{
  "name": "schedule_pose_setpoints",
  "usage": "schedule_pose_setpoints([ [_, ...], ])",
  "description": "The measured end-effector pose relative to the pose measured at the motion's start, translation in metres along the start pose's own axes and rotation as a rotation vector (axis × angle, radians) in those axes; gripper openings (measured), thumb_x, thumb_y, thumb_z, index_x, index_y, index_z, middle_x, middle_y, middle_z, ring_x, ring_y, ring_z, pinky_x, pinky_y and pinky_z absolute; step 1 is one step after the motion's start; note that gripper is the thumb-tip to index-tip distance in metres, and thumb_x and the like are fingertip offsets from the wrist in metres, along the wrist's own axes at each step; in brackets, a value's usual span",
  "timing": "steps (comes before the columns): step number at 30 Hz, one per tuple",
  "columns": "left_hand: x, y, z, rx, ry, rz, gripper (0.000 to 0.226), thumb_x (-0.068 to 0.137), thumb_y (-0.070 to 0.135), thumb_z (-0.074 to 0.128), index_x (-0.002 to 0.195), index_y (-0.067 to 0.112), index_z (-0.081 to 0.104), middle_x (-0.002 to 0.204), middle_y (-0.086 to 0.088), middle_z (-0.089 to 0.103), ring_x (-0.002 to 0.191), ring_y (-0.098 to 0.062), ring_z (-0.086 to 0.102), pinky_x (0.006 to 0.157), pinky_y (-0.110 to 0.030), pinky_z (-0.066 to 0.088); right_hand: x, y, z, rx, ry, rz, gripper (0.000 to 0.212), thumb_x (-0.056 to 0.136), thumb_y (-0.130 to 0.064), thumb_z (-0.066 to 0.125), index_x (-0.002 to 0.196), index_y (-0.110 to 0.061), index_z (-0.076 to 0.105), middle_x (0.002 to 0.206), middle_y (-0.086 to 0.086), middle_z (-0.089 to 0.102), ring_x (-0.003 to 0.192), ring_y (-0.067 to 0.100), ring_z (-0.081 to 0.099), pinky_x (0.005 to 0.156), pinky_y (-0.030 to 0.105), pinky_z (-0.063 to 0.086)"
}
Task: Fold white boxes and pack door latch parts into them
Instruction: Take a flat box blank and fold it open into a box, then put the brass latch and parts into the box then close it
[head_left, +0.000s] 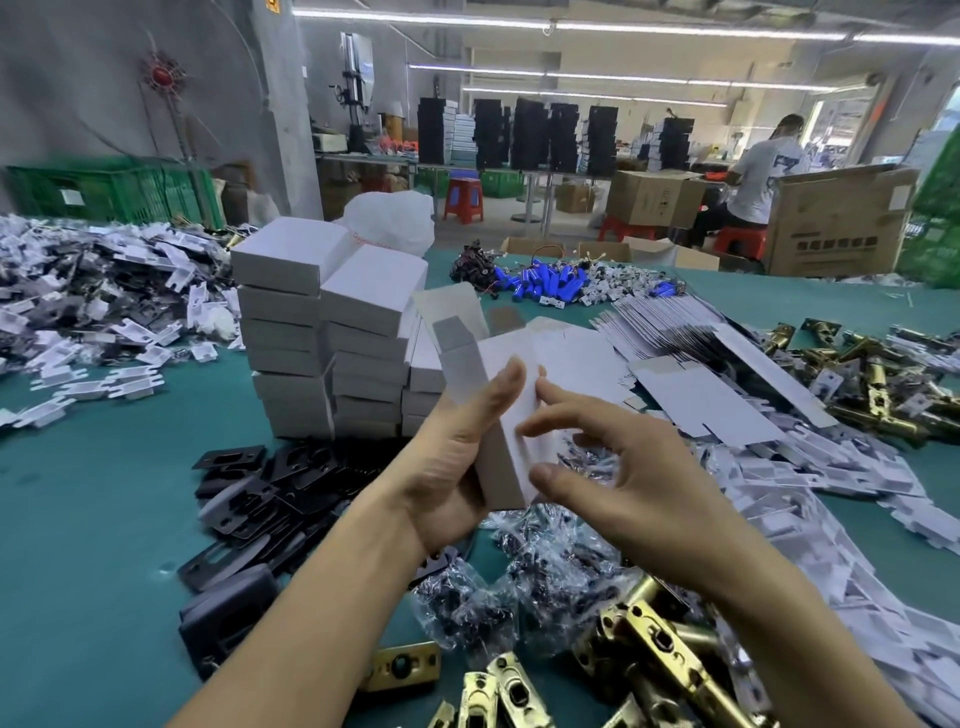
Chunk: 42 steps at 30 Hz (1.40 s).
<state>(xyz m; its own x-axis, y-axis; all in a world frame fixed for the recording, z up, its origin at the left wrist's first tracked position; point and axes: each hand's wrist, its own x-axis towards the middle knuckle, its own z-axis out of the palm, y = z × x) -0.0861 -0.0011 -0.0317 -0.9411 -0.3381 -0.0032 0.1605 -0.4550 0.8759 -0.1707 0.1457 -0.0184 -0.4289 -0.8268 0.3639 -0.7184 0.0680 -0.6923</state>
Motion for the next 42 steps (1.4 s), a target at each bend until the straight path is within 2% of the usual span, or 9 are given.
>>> schedule_pose_setpoints([
  [5,0.006,-0.005,-0.007,0.180,0.148,0.129,0.076,0.055,0.031,0.095,0.123,0.025,0.062,0.103,-0.002,0.076,0.091,-0.021,0.072,0.075,-0.048,0.060,0.001,0.009,-0.009,-0.034,-0.202,0.120,0.027,0.092,-0.020,0.068,0.113,-0.037,0.067,0.116,-0.020,0.067,0.100,-0.009,0.063,0.087,0.014,0.052],
  [8,0.011,-0.005,-0.009,0.211,0.222,0.173,0.074,0.050,0.026,0.098,0.115,0.031,0.063,0.093,0.008,0.077,0.082,-0.013,0.073,0.067,-0.044,0.062,-0.002,0.023,-0.023,-0.307,-0.285,0.261,0.010,0.086,-0.032,0.073,0.095,-0.032,0.068,0.079,-0.013,0.068,0.070,-0.009,0.062,0.061,0.010,0.045],
  [10,0.012,-0.006,-0.010,0.246,0.261,0.200,0.073,0.049,0.030,0.094,0.115,0.032,0.062,0.089,0.013,0.076,0.078,-0.009,0.072,0.065,-0.043,0.063,-0.005,0.032,-0.032,-0.412,-0.360,0.393,0.017,0.081,-0.038,0.077,0.090,-0.028,0.066,0.071,-0.009,0.063,0.060,-0.005,0.058,0.055,0.013,0.040],
  [22,0.010,-0.007,-0.006,0.302,0.287,0.261,0.018,0.067,0.030,0.075,0.085,0.027,0.072,0.082,-0.007,0.066,0.068,-0.031,0.063,0.061,-0.055,0.059,-0.012,0.036,-0.039,-0.475,-0.540,0.580,0.049,0.077,-0.010,0.078,0.100,-0.047,0.055,0.094,-0.015,0.057,0.083,0.000,0.059,0.055,0.011,0.043],
  [26,0.011,-0.009,-0.006,0.277,0.225,0.259,0.030,0.066,0.022,0.081,0.095,0.023,0.071,0.079,0.003,0.071,0.071,-0.022,0.068,0.059,-0.051,0.062,-0.016,0.036,-0.020,-0.624,-0.562,0.476,0.049,0.078,-0.012,0.075,0.103,-0.051,0.062,0.105,-0.020,0.039,0.112,0.007,0.046,0.098,0.029,0.049],
  [28,0.010,-0.010,-0.006,0.290,0.204,0.263,0.036,0.066,0.019,0.081,0.101,0.021,0.070,0.083,0.002,0.071,0.074,-0.022,0.069,0.059,-0.047,0.062,-0.017,0.038,-0.016,-0.688,-0.536,0.436,0.050,0.076,-0.014,0.077,0.107,-0.050,0.063,0.109,-0.017,0.041,0.114,0.007,0.044,0.104,0.033,0.046],
  [34,0.010,-0.009,-0.003,0.246,0.234,0.262,0.039,0.070,0.020,0.076,0.107,0.018,0.065,0.091,-0.008,0.065,0.073,-0.029,0.067,0.059,-0.053,0.062,-0.019,0.044,-0.022,-0.657,-0.503,0.325,0.035,0.080,-0.023,0.076,0.106,-0.042,0.063,0.104,-0.023,0.045,0.106,0.001,0.046,0.099,0.028,0.047],
  [38,0.009,-0.005,-0.003,0.239,0.232,0.283,0.036,0.071,0.022,0.075,0.105,0.018,0.065,0.081,-0.005,0.067,0.068,-0.034,0.065,0.061,-0.057,0.060,-0.012,0.043,-0.024,-0.669,-0.387,0.225,0.015,0.082,-0.036,0.074,0.078,-0.037,0.060,0.095,-0.022,0.051,0.096,-0.005,0.049,0.089,0.025,0.048],
  [42,0.007,-0.005,-0.002,0.273,0.205,0.286,0.037,0.070,0.022,0.077,0.106,0.016,0.068,0.079,0.000,0.069,0.072,-0.028,0.066,0.061,-0.055,0.061,-0.009,0.042,-0.018,-0.645,-0.449,0.260,0.018,0.078,-0.032,0.074,0.093,-0.040,0.070,0.094,-0.024,0.054,0.091,-0.006,0.050,0.084,0.021,0.046],
])
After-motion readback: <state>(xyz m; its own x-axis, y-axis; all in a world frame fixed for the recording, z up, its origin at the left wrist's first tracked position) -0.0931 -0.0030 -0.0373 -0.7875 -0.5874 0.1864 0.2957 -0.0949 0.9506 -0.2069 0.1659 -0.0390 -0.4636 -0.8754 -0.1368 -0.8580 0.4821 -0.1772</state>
